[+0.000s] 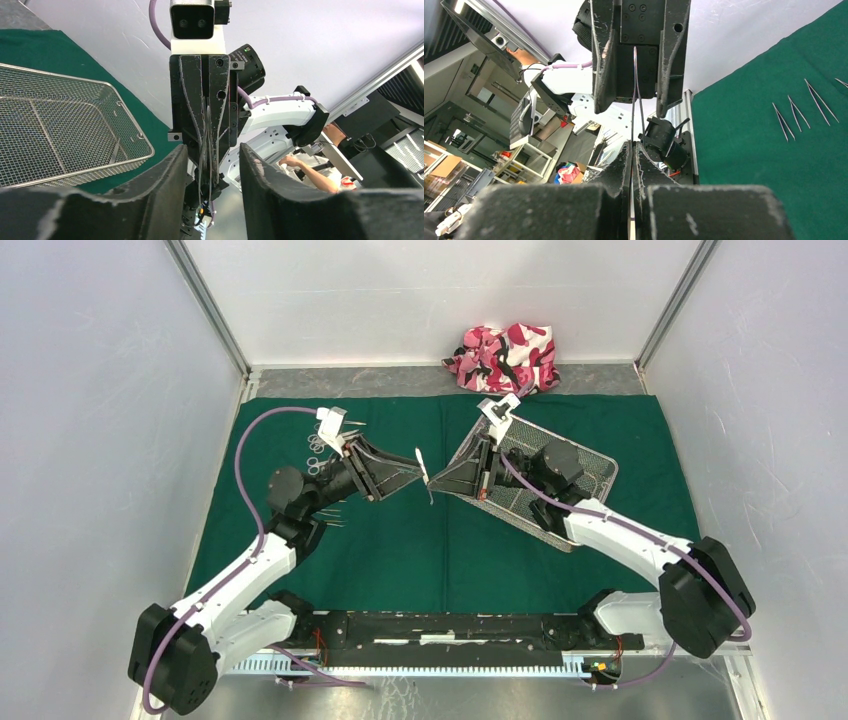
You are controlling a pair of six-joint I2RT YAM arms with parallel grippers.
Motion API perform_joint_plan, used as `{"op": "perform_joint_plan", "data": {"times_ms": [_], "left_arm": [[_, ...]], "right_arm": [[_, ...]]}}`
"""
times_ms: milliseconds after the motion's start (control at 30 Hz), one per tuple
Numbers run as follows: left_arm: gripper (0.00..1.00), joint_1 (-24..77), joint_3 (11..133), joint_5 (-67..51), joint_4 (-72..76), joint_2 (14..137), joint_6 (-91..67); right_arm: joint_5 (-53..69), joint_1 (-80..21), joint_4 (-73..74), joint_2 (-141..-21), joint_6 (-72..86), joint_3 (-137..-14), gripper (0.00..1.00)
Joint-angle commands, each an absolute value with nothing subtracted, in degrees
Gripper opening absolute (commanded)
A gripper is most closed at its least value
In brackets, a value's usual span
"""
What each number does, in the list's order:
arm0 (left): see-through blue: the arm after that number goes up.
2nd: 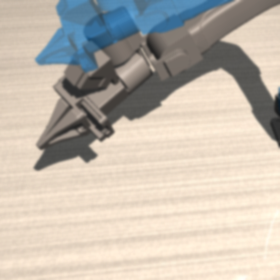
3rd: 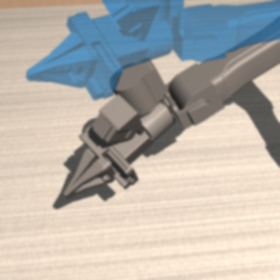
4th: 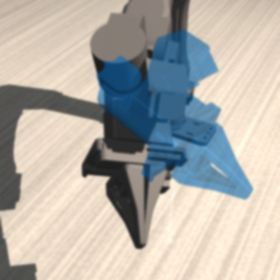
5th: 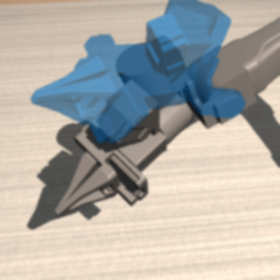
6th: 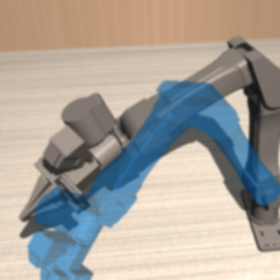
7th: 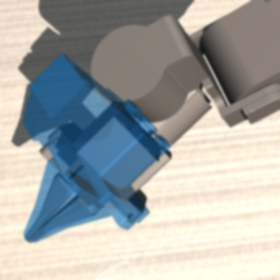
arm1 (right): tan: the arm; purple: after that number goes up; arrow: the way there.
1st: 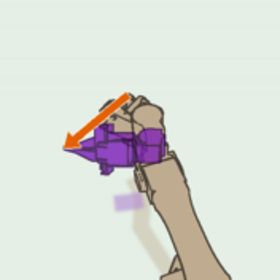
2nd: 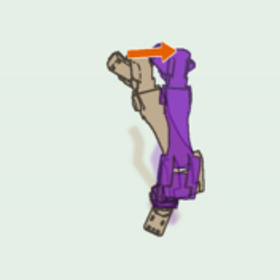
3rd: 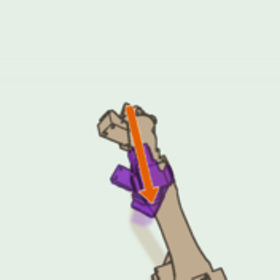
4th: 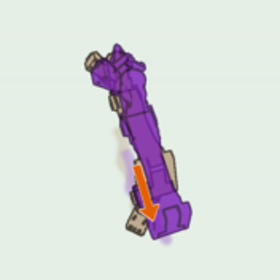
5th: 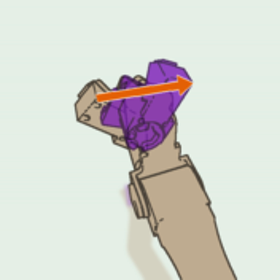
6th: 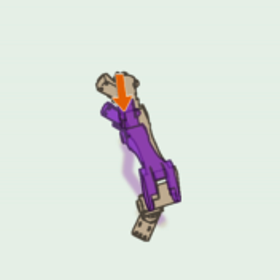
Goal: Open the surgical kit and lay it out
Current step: Place the medical item in the surgical kit.
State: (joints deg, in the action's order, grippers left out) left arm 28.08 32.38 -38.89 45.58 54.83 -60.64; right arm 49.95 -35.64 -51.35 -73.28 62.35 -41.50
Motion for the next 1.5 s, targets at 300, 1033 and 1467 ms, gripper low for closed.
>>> {"op": "perform_joint_plan", "data": {"times_ms": [300, 1033, 1467], "left_arm": [[0.13, 28.7, 34.6, -36.9, 41.0, 55.4, -59.3], [0.02, 14.8, 37.7, 24.7, -40.5, 48.4, -73.9], [0.02, 3.6, 31.7, 19.7, -43.3, 54.3, -79.9]], "right_arm": [[49.6, -36.1, -55.7, -74.8, 62.3, -41.8, 0.00], [13.8, -31.4, 11.3, -70.9, 24.4, -49.7, 0.69], [13.9, -29.8, 11.4, -69.7, 23.2, -47.4, 0.71]]}}
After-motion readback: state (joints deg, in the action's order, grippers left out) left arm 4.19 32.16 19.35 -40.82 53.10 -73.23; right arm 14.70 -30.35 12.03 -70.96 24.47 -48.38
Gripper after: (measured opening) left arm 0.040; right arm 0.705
